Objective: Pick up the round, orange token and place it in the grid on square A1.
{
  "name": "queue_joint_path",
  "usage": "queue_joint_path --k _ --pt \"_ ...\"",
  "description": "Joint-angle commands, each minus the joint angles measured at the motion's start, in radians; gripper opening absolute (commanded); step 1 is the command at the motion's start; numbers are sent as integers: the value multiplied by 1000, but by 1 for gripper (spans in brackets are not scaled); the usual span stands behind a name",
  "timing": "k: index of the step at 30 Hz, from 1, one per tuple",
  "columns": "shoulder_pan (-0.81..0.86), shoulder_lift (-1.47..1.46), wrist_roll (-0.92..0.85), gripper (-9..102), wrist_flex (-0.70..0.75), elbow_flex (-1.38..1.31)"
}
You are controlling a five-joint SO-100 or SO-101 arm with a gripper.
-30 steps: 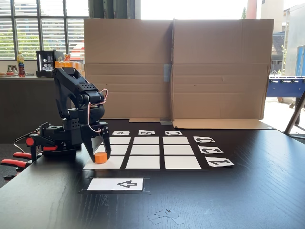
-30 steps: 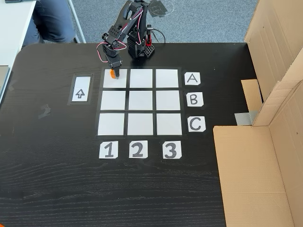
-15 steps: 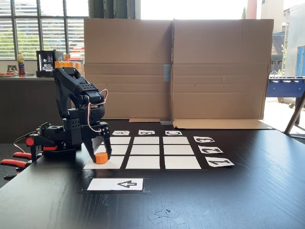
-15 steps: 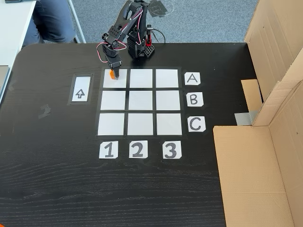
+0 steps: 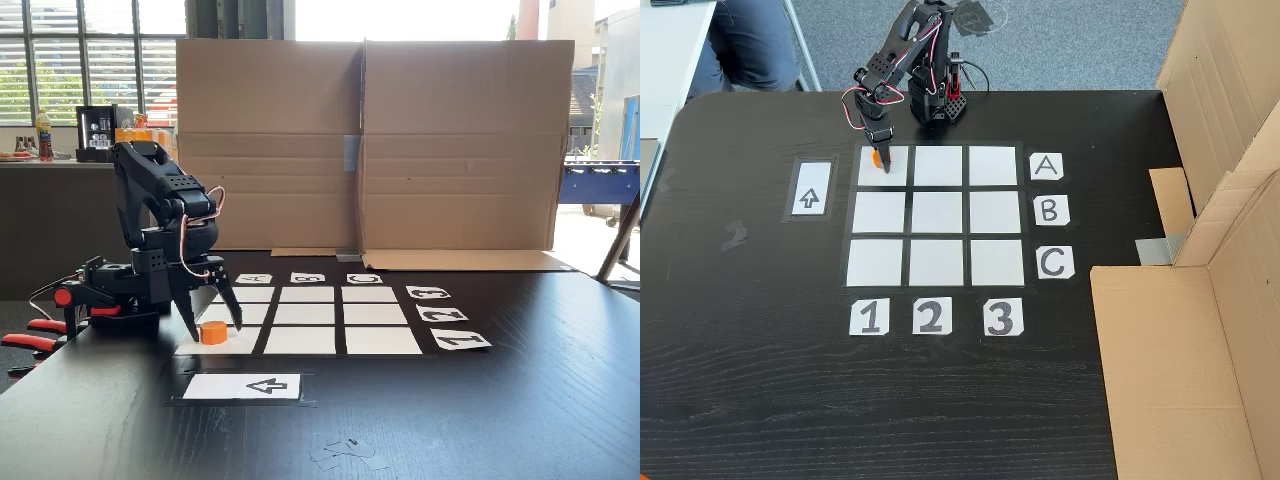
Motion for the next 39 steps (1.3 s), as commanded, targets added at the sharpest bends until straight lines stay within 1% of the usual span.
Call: queue_joint_path --k 1,6,12,18,22,33,39 --pt "40 49 9 33 15 -66" --pt "101 97 9 33 75 -175" --pt "161 170 9 32 184 -304" --pt "249 295 6 29 279 -370" --pt "334 397 6 28 316 -399" --pt "600 715 -6 28 345 -342" --pt "724 856 -115 25 344 -178"
